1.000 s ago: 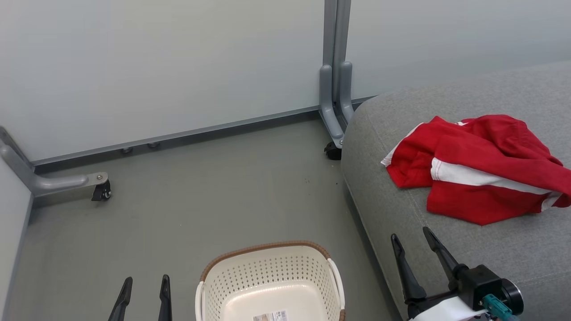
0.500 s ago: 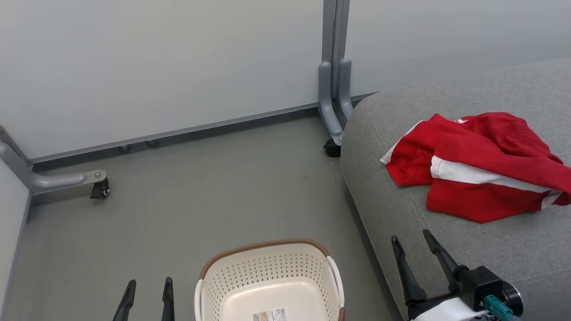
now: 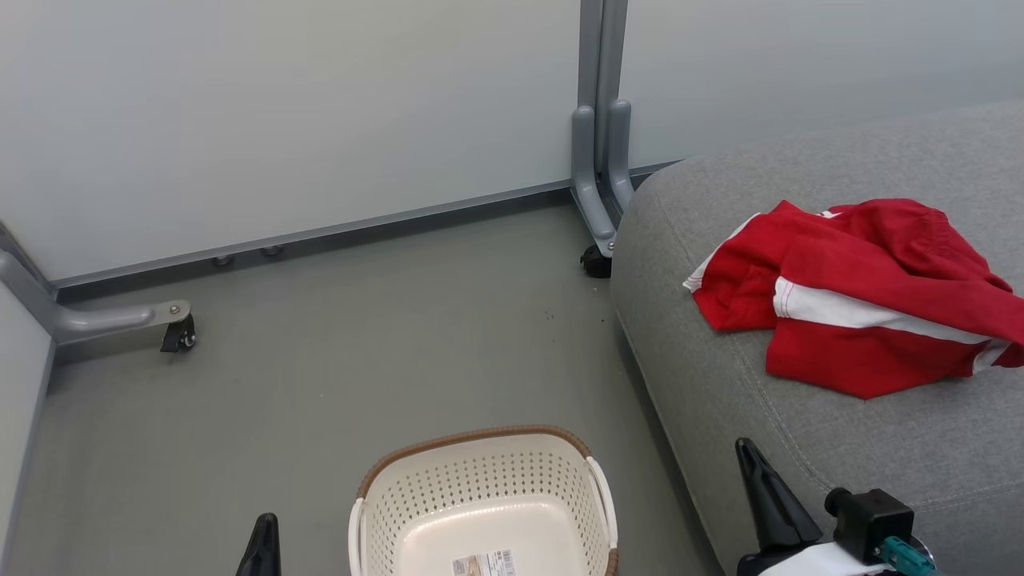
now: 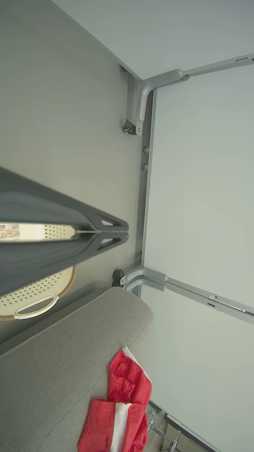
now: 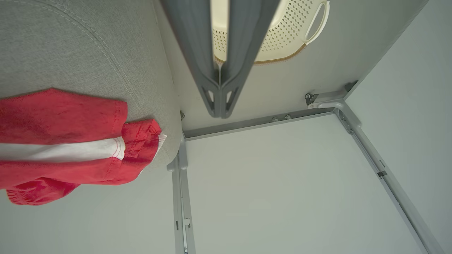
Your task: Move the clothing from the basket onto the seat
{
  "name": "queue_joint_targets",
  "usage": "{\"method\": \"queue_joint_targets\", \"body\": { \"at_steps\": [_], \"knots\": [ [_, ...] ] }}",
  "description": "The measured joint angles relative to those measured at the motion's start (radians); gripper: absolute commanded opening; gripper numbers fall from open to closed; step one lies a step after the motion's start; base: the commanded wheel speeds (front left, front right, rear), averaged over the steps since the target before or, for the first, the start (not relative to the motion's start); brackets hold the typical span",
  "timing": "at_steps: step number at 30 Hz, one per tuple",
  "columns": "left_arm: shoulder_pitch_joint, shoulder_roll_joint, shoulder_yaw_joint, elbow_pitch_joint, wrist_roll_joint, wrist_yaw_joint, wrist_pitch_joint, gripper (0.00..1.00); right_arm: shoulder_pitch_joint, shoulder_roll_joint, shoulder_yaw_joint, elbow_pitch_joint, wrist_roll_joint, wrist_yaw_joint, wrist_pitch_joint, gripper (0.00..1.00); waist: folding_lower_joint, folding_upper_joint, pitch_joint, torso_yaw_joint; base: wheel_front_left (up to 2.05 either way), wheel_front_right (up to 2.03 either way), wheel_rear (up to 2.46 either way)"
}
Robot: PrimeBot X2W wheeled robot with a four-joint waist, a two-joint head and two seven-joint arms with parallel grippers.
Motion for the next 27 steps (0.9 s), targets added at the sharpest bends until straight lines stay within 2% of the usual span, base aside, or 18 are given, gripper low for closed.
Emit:
{"method": "queue_joint_targets", "body": {
  "at_steps": [27],
  "knots": [
    [-0.127, 0.021, 0.016, 0.067, -0.456, 0.0, 0.094, 0.0, -0.073, -0.026, -0.051, 0.03, 0.492, 0.0, 0.094, 0.0, 0.0, 0.0, 0.02, 0.014, 0.0, 0.0, 0.0]
  ]
}}
